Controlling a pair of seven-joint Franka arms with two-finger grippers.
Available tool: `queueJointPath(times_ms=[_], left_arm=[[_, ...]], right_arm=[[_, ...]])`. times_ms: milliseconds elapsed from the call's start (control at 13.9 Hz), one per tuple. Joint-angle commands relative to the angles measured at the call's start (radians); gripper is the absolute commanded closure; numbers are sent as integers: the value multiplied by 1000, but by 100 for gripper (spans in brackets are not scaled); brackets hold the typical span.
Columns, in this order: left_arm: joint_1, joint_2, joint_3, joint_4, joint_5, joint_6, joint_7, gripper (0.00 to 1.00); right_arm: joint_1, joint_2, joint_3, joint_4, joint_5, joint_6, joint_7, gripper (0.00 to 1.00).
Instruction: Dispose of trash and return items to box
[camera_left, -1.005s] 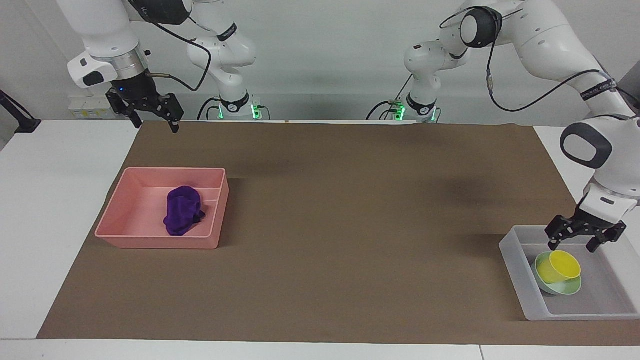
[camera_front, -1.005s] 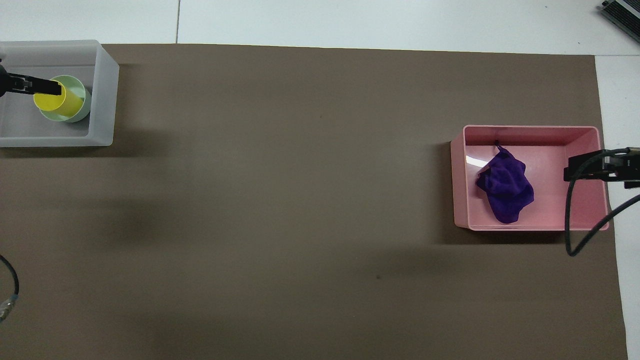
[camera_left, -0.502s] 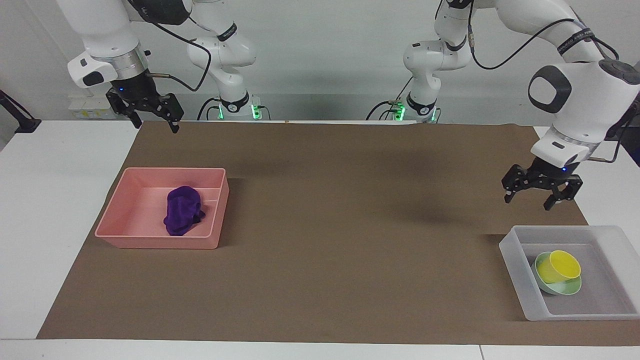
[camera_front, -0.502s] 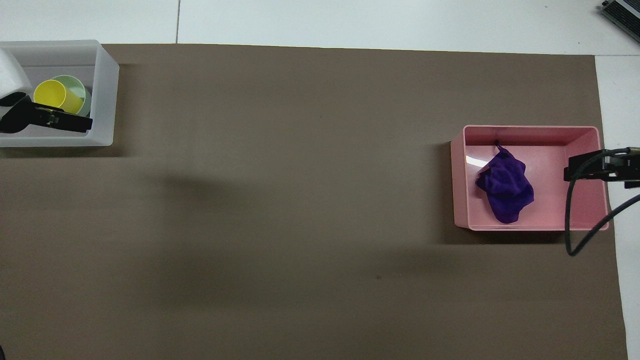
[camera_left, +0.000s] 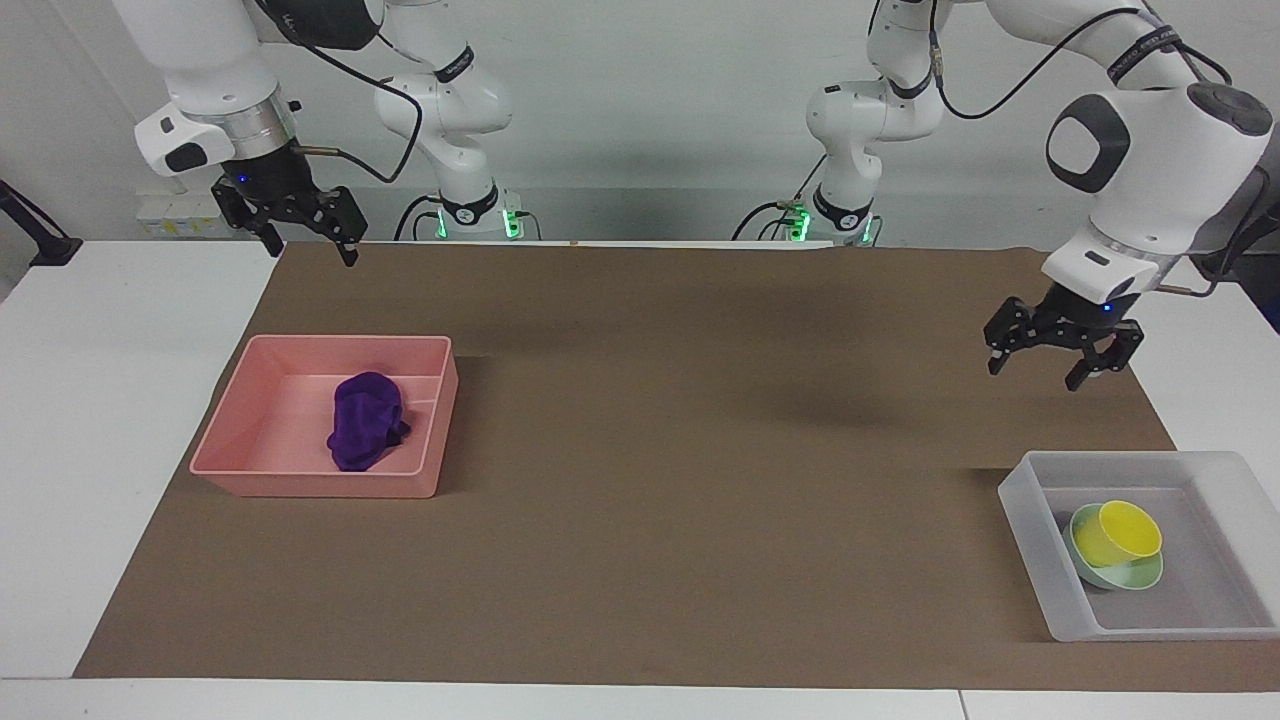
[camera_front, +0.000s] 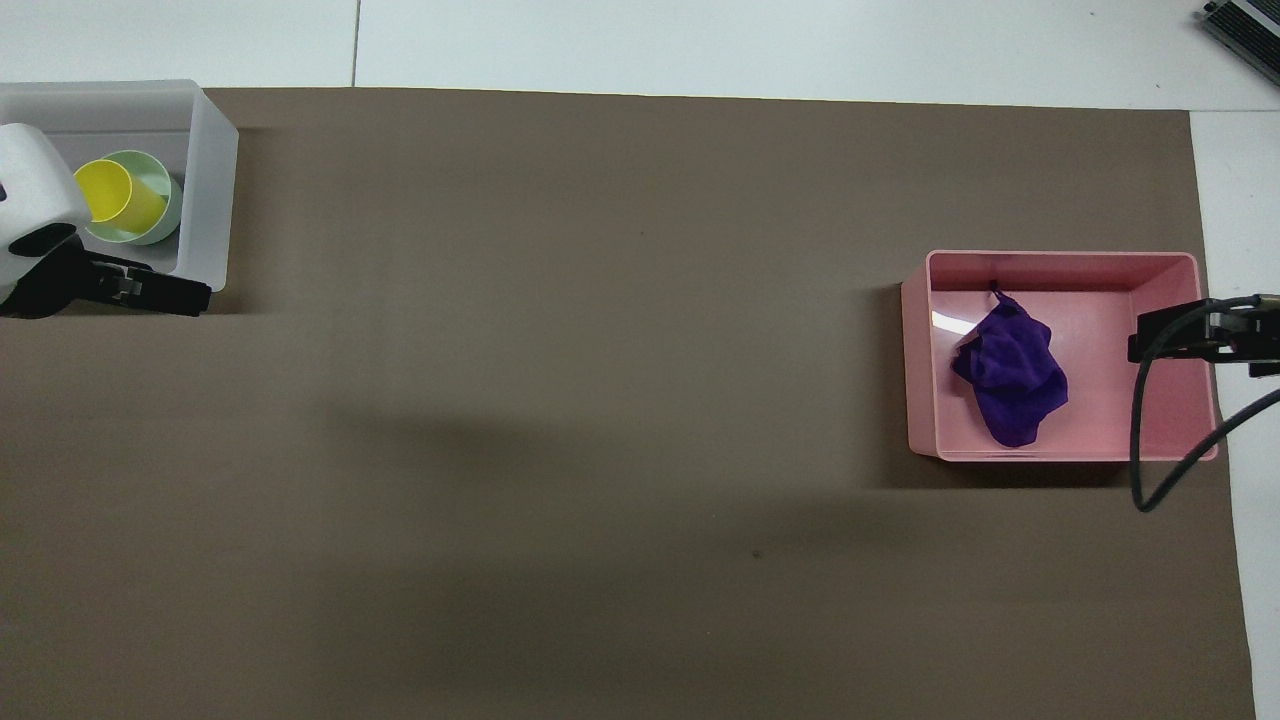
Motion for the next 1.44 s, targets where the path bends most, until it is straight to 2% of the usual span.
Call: queueJointPath(times_ms=[0, 72, 287, 1364], left_arm=[[-8, 45, 13, 136, 20, -140, -20, 0], [-7, 57, 13, 170, 20, -187, -18, 0], [-10, 42, 14, 172, 19, -236, -21, 0], [-5, 27, 13, 142, 17, -224, -64, 0]], right_arm=[[-12, -33, 4, -41, -2, 29, -24, 0], [-12, -33, 4, -41, -2, 29, -26, 0], [-12, -33, 4, -41, -2, 29, -29, 0], [-12, -33, 4, -41, -1, 29, -29, 0]])
